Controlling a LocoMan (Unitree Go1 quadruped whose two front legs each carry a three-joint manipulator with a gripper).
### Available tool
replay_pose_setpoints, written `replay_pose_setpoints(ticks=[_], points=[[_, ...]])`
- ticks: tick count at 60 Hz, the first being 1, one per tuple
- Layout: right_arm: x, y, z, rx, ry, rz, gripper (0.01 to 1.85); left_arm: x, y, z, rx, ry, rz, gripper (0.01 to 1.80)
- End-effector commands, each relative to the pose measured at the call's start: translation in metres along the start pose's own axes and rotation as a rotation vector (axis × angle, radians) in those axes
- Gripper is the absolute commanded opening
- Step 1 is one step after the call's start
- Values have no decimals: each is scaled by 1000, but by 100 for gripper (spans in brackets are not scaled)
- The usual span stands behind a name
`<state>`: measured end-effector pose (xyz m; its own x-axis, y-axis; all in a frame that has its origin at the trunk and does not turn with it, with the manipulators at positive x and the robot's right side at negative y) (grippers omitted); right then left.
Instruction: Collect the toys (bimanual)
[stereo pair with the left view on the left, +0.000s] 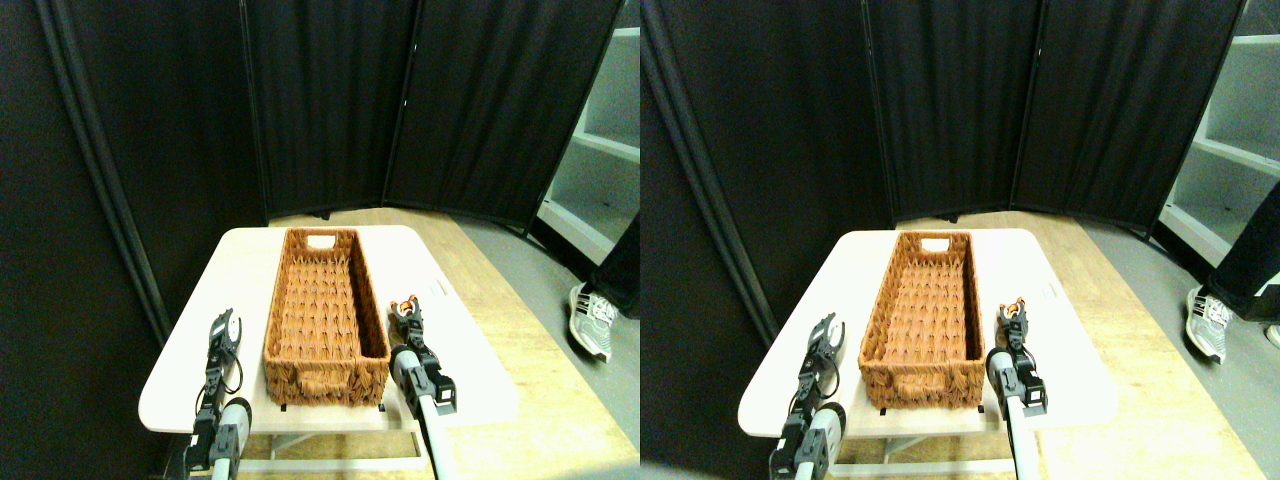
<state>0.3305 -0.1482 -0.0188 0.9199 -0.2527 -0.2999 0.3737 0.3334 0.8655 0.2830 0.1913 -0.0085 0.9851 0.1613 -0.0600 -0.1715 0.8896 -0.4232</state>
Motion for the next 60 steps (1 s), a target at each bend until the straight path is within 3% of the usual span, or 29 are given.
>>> replay_pose_setpoints(ticks=[1, 24, 37, 60], points=[[-8, 11, 3, -16, 9, 51, 1, 0, -6, 6, -16, -45, -52, 9], [-33, 47, 17, -75, 138, 195, 1, -5, -5, 7, -5, -58, -51, 7], [-43, 71, 16, -100, 171, 235, 1, -8, -4, 6, -7, -55, -72, 6], [-64, 118, -9, -107, 282, 311, 1, -15, -1, 6, -5, -66, -66, 2]])
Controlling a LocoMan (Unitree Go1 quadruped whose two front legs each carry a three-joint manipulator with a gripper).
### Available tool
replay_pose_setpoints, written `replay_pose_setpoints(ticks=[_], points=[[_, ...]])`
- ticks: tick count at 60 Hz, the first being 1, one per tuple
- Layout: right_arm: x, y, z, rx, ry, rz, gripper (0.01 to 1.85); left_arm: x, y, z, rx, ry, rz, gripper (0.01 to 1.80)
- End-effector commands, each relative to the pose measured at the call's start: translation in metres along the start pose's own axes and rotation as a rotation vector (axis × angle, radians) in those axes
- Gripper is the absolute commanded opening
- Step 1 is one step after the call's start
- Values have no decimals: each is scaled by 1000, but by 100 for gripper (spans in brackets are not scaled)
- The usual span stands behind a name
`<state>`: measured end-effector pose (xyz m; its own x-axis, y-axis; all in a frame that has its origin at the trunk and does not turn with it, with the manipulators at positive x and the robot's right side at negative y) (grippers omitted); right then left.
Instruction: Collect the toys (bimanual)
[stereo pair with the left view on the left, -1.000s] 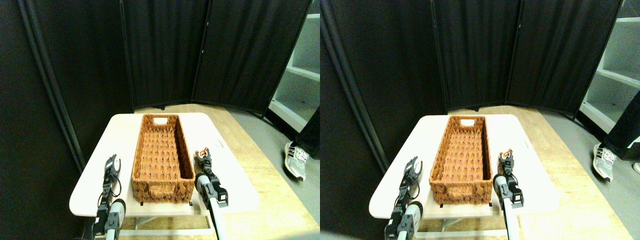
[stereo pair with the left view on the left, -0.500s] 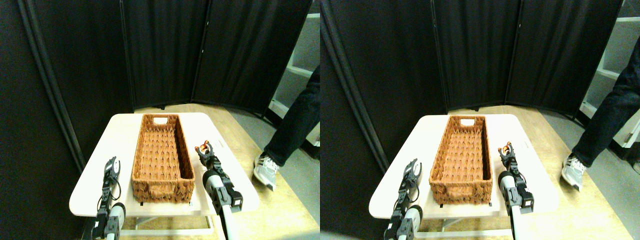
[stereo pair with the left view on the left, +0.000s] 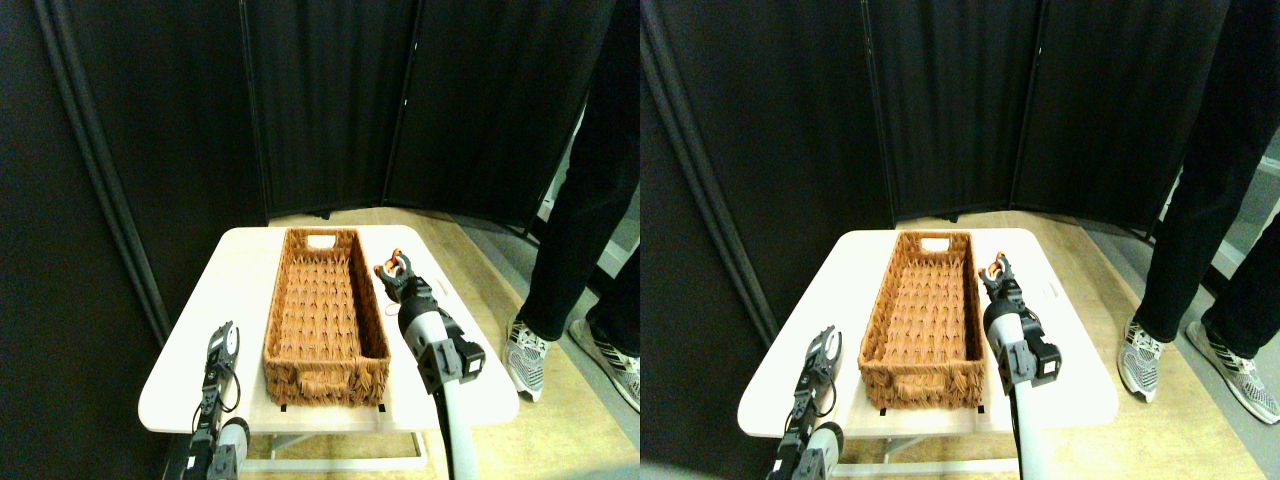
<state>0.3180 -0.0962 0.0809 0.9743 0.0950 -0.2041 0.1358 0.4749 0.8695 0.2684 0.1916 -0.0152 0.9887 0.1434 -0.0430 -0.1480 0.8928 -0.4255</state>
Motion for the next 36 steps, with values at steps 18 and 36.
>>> replay_pose_setpoints(ticks=[18, 36], points=[[-3, 45, -24, 9, 38, 117, 1, -4, -5, 14, 18, -67, -40, 1], [10, 29, -54, 71, 99, 72, 1, -6, -4, 15, 16, -88, -39, 1]])
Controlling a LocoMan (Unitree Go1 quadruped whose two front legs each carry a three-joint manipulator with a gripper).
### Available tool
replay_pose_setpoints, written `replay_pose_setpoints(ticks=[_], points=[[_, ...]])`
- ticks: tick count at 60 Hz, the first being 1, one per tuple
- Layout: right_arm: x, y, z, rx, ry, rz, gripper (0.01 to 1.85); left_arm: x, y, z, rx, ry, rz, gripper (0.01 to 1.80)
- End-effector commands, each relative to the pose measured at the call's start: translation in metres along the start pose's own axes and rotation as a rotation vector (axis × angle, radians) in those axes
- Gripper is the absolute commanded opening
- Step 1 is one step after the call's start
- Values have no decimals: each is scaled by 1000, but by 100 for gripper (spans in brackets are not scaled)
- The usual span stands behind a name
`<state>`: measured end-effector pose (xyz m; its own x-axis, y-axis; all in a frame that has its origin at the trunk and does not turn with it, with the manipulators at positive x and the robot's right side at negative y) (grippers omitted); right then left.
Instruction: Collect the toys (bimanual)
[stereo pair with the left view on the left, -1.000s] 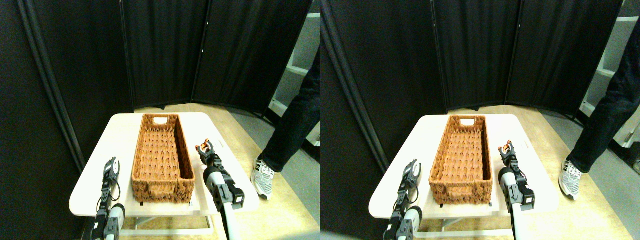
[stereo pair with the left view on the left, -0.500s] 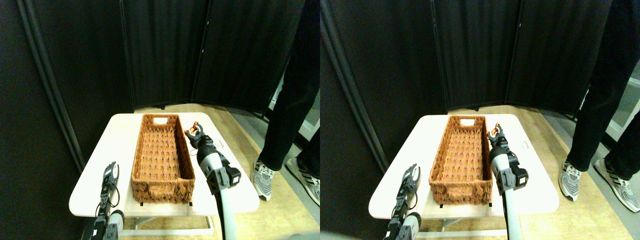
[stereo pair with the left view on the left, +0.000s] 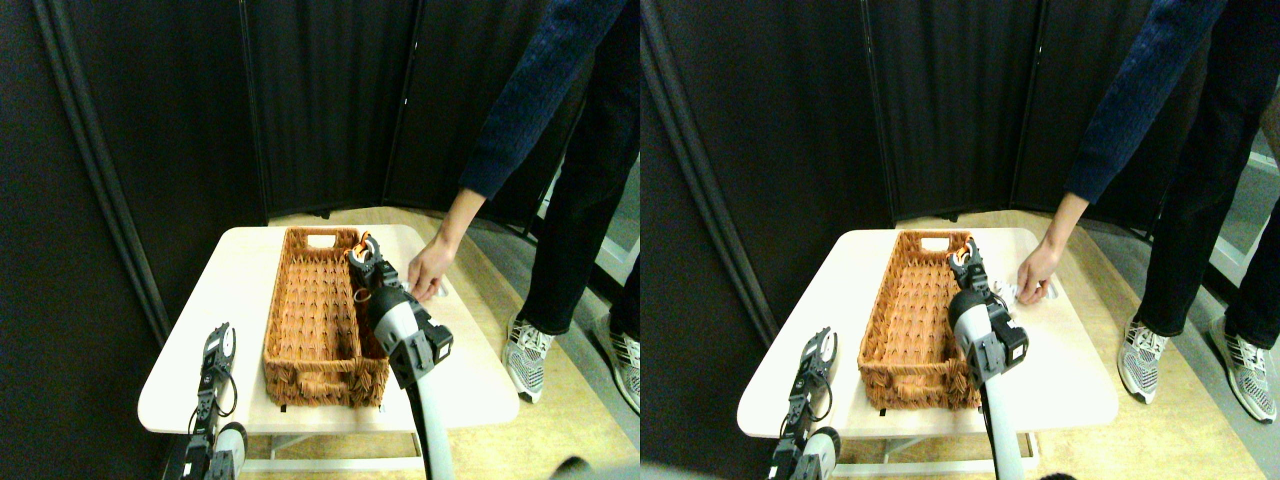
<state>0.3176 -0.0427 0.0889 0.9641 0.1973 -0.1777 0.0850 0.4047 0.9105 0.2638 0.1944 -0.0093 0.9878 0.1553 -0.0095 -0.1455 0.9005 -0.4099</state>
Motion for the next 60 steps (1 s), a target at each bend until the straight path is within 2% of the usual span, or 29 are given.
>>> replay_pose_setpoints(ticks=[1, 9, 11, 16, 17, 19, 22, 26, 29, 32, 40, 45, 60], points=[[9, -7, -13, 17, 24, 3, 1, -1, -4, 9, 5, -54, -33, 2], [13, -20, -24, 42, 68, -20, 1, -2, -1, 9, -4, -60, -21, 3], [14, -21, -24, 28, 90, -8, 1, -3, -2, 9, -9, -64, -16, 2], [12, -22, -23, 33, 112, -41, 4, -3, -2, 9, -2, -65, -22, 3], [11, -22, -22, 17, 120, -50, 15, -4, -2, 9, -6, -66, -19, 3], [10, -23, -20, -8, 130, -70, 50, -4, -1, 9, -3, -67, -19, 3], [9, -24, -19, 16, 142, -82, 79, -3, -1, 9, 1, -64, -23, 3], [9, -25, -17, 24, 140, -90, 92, -3, -1, 9, -11, -62, -23, 3], [9, -25, -14, 35, 136, -98, 109, -2, -1, 8, -10, -61, -27, 4], [10, -26, -11, 39, 127, -97, 114, -1, -1, 8, -18, -59, -30, 4], [9, -26, -6, 39, 118, -82, 119, 0, -3, 7, -20, -59, -26, 6], [6, -23, -1, 34, 97, -76, 109, 1, -3, 6, -31, -53, -32, 7], [0, -15, 19, 18, 51, -56, 99, 1, -3, 6, -29, -53, -28, 8]])
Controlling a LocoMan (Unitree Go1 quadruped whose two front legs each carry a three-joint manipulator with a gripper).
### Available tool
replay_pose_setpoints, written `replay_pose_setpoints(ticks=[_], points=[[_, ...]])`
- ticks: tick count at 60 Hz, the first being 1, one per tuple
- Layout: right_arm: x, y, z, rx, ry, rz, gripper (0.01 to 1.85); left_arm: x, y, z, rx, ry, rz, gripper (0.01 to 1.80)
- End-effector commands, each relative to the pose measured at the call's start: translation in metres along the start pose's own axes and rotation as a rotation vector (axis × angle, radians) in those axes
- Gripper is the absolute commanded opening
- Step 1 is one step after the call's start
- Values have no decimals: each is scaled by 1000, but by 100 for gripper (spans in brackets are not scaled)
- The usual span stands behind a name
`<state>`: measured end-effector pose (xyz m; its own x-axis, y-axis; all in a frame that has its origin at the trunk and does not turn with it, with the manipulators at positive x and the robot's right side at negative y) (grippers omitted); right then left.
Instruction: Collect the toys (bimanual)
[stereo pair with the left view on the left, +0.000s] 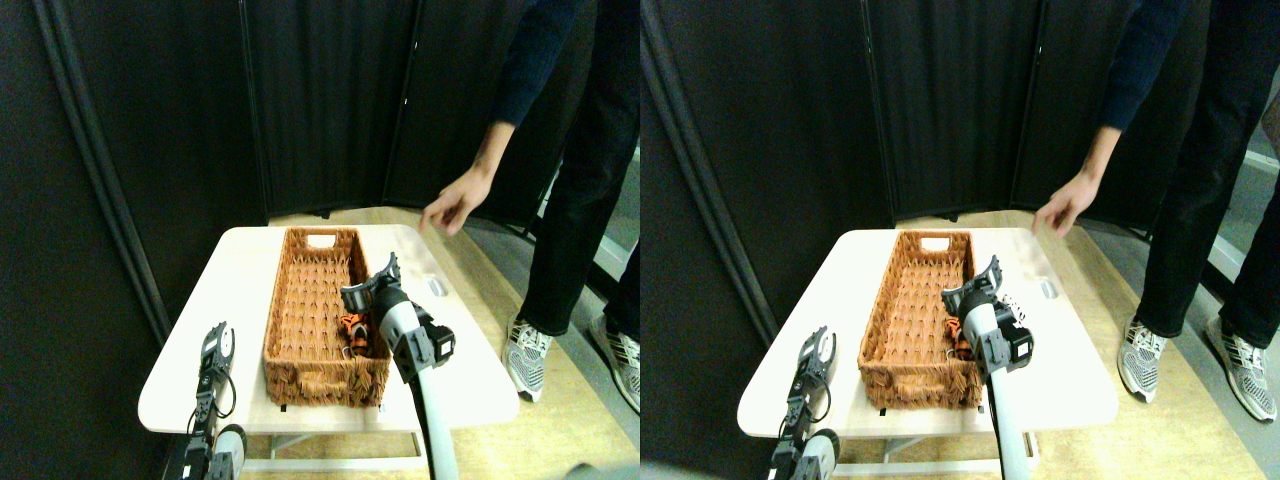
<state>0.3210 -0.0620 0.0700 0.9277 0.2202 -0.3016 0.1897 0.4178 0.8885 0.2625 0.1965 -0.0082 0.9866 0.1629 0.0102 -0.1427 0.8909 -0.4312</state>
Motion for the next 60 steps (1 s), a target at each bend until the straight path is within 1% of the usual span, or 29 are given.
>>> replay_pose_setpoints(ticks=[1, 7, 11, 12, 13, 15, 17, 19, 20, 22, 26, 28, 30, 31, 32, 33, 35, 38, 42, 43, 45, 48, 50, 51, 57, 60], points=[[-6, 9, 10, 6, -29, 53, 99, 2, -5, 4, -5, -31, -26, 7], [-10, 11, 21, 5, -54, 67, 100, 2, -4, 5, 4, -25, -26, 5], [-11, 10, 29, -5, -77, 81, 94, 2, -4, 5, -6, -21, -28, 5], [-13, 9, 34, -9, -101, 87, 85, 3, -4, 5, -6, -21, -28, 5], [-13, 9, 34, -9, -101, 87, 85, 3, -4, 5, -6, -21, -28, 5], [-15, 7, 40, -8, -149, 91, 70, 4, -3, 4, -7, -18, -30, 5], [-16, 6, 43, -4, -171, 93, 63, 5, -3, 4, -9, -16, -33, 5], [-17, 4, 48, -10, -202, 112, 50, 5, -2, 4, -7, -15, -34, 5], [-18, 2, 51, -14, -230, 125, 44, 6, -2, 4, -6, -14, -37, 5], [-18, 1, 52, -14, -241, 131, 42, 6, -2, 3, -7, -13, -37, 5], [-17, -6, 60, -9, -291, 144, 26, 7, -3, 3, -11, -10, -36, 6], [-17, -10, 62, -15, -316, 142, 19, 8, -3, 2, -12, -8, -40, 5], [-15, -16, 64, -14, -342, 139, 7, 9, -3, 2, -9, -6, -43, 5], [-15, -16, 64, -14, -342, 139, 7, 9, -3, 2, -9, -6, -43, 5], [-14, -20, 66, -22, -356, 132, 2, 10, -2, 2, -10, -6, -43, 5], [-14, -23, 66, -19, -365, 122, 1, 11, -2, 1, -13, -6, -40, 5], [-14, -23, 66, -19, -365, 122, 1, 11, -2, 1, -13, -6, -40, 5], [-12, -33, 69, 21, -367, 101, 1, 12, -3, 1, -14, -2, -38, 5], [-11, -39, 70, 40, -361, 90, 3, 13, -3, 1, -14, 0, -35, 6], [-10, -46, 70, 43, -370, 76, 5, 14, -3, 1, -8, 1, -37, 6], [-9, -48, 69, 49, -378, 66, 5, 14, -4, 1, -7, 2, -39, 6], [-8, -57, 67, 42, -384, 45, 9, 15, -4, 0, -18, 4, -46, 6], [-6, -65, 65, 67, -381, 21, 17, 16, -5, 0, -24, 5, -45, 5], [-6, -65, 65, 67, -381, 21, 17, 16, -5, 0, -24, 5, -45, 5], [-1, -84, 60, 117, -380, -35, 36, 16, -7, 0, -32, 12, -42, 5], [3, -93, 58, 113, -383, -60, 47, 16, -7, 0, -30, 13, -43, 4]])
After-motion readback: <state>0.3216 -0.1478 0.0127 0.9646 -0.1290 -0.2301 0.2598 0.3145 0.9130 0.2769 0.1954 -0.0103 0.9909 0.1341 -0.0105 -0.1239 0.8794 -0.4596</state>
